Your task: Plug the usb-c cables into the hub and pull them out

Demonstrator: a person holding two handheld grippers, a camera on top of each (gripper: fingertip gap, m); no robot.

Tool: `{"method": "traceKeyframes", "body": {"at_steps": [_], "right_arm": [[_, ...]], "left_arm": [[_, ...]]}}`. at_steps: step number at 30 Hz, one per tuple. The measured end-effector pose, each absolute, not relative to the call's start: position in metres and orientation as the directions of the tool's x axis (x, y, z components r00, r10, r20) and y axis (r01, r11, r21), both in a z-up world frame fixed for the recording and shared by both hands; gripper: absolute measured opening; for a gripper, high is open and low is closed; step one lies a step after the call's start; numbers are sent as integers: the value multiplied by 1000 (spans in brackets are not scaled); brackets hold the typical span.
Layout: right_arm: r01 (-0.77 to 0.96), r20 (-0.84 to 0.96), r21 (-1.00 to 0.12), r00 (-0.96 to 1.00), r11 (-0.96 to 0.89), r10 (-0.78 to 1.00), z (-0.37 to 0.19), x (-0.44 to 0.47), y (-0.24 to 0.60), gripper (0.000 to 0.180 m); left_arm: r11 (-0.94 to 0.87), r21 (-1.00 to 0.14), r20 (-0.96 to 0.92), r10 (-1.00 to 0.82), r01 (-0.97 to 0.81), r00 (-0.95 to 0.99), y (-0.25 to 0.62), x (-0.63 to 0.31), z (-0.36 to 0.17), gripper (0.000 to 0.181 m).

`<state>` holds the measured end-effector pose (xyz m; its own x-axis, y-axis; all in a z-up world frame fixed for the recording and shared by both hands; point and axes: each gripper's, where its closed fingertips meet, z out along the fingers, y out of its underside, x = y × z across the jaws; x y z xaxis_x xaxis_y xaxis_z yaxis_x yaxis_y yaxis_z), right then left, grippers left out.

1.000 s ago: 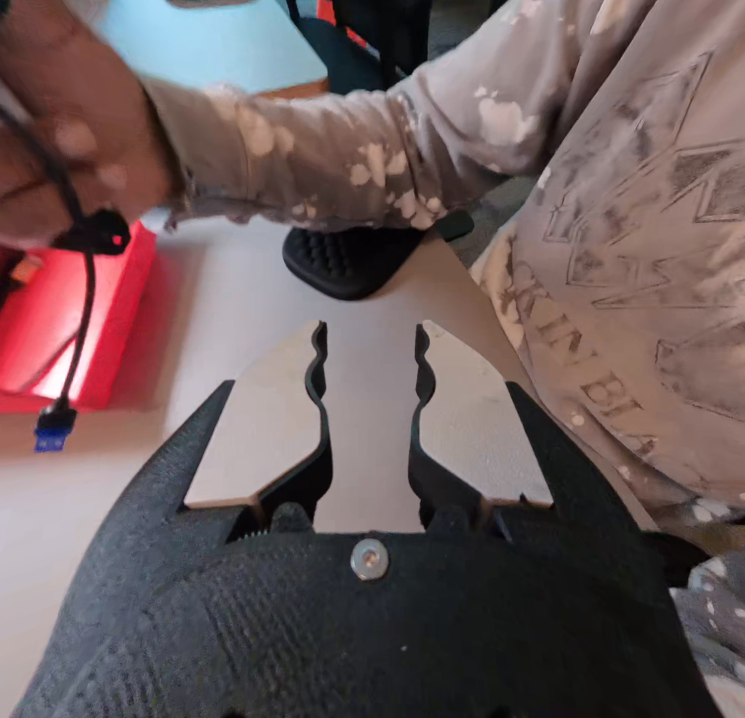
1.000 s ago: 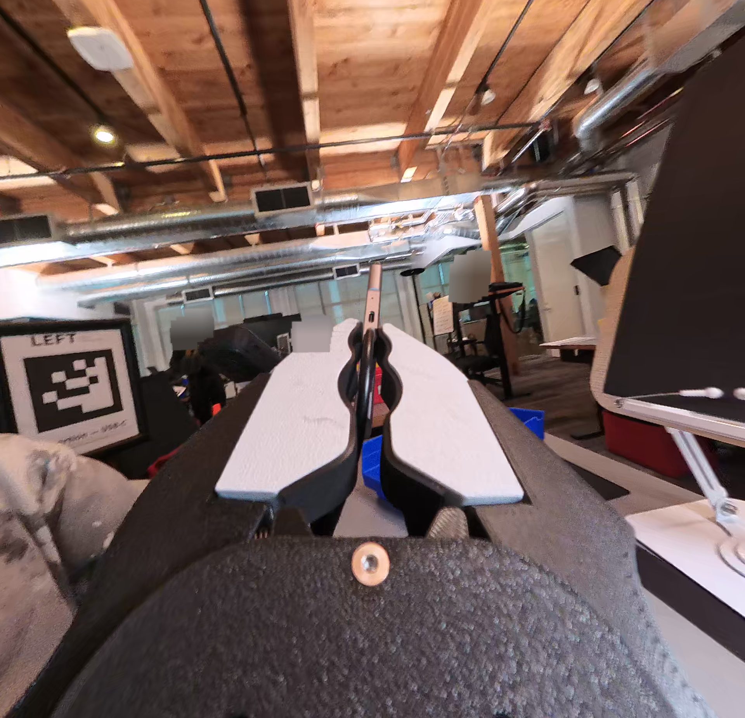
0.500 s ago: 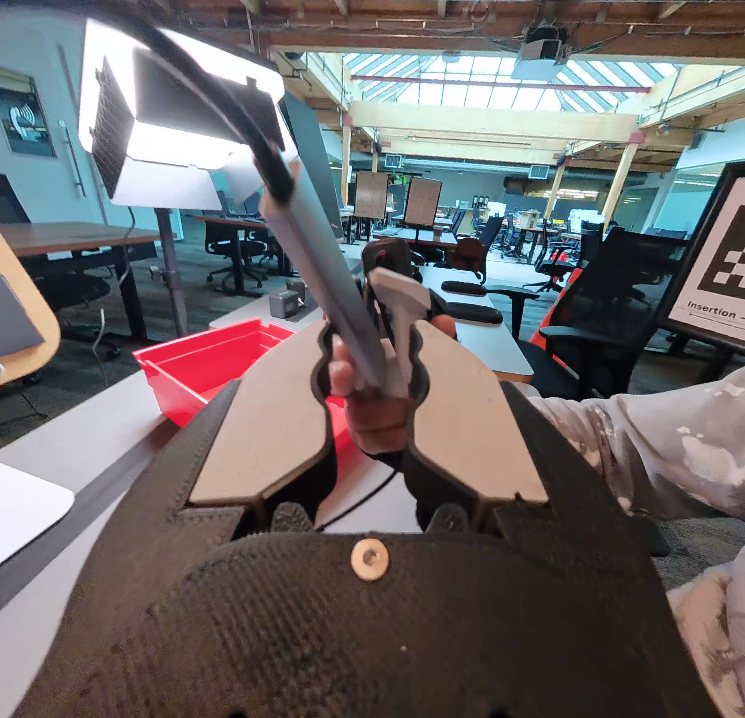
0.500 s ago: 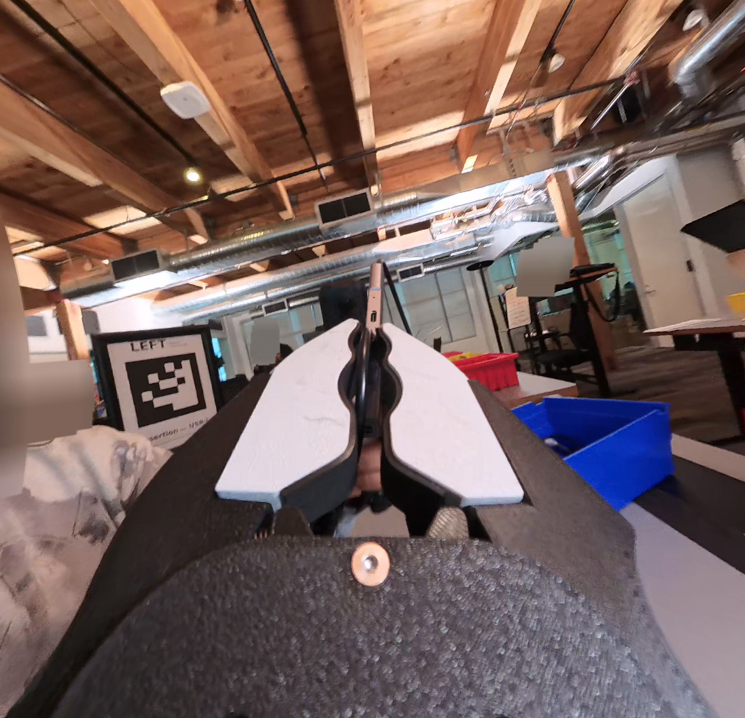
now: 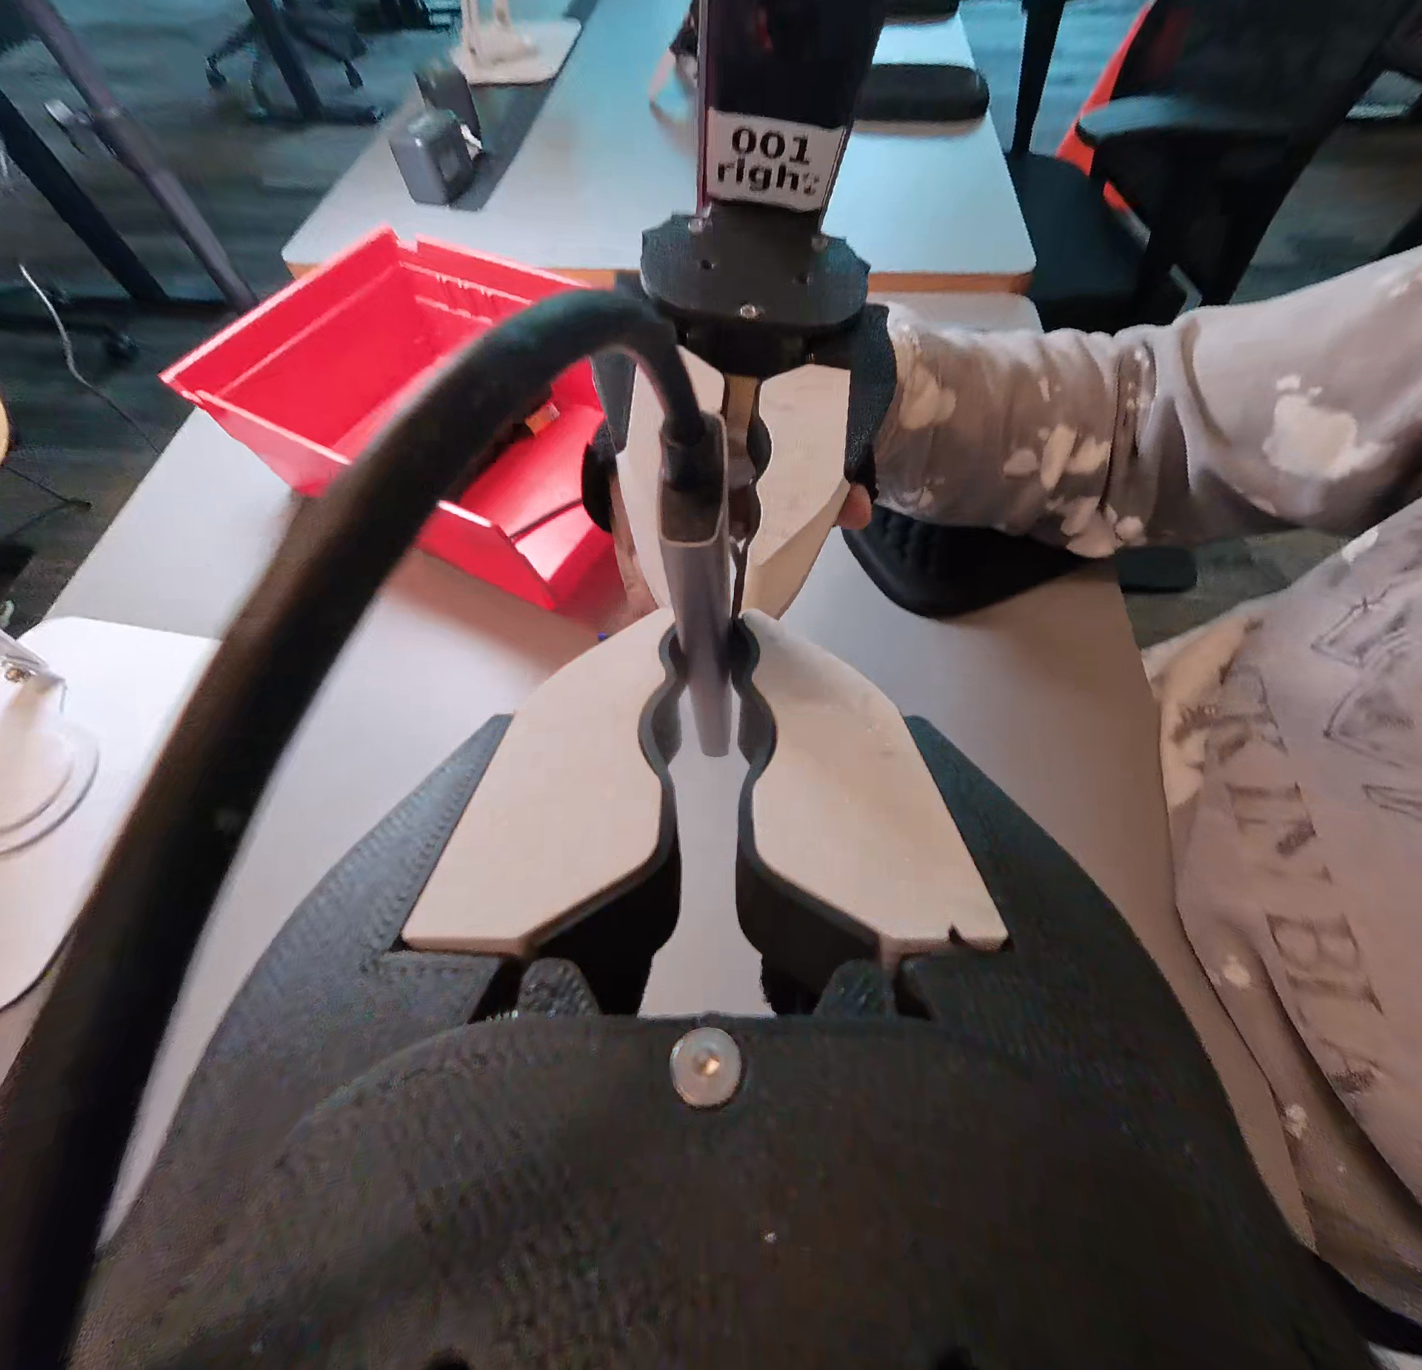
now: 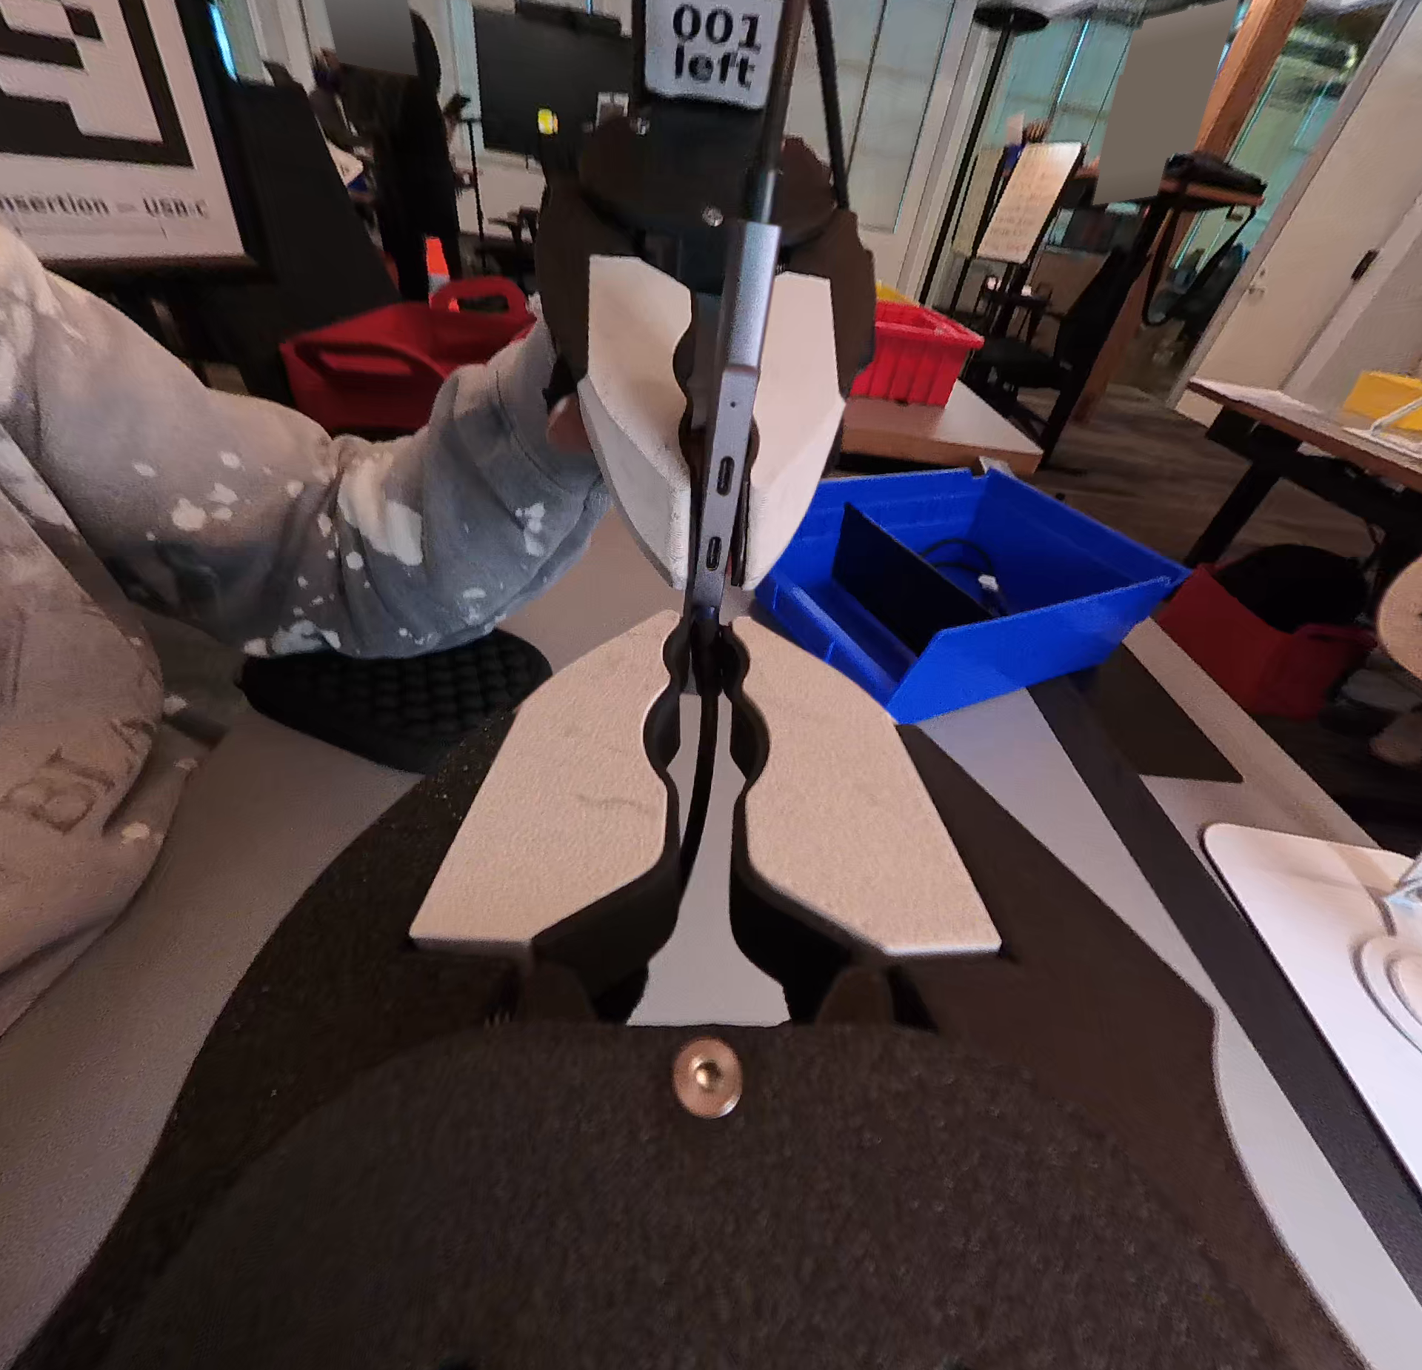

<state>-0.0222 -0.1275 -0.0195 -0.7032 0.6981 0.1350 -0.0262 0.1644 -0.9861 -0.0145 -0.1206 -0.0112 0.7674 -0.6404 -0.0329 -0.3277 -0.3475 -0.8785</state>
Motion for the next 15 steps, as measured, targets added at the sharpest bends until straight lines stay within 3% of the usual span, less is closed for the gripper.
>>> {"method": "traceKeyframes", "body": {"at_steps": [6,12,15], "right_arm": [[-32,138,-986,-703,163,698,-21,-24,-129,7],[-81,4,-992,-772,-92,636,-1,-20,-138,7],[-93,-74,-962,-816,-257,574,13,-17,-141,6]], "left_arm": [[-343,-874,-47,-648,-345,761,-122,-16,-14,10],[-100,-975,-85,-657,-199,749,-123,-11,35,13],[-74,-983,-79,-657,-168,749,-129,-14,43,15]]}}
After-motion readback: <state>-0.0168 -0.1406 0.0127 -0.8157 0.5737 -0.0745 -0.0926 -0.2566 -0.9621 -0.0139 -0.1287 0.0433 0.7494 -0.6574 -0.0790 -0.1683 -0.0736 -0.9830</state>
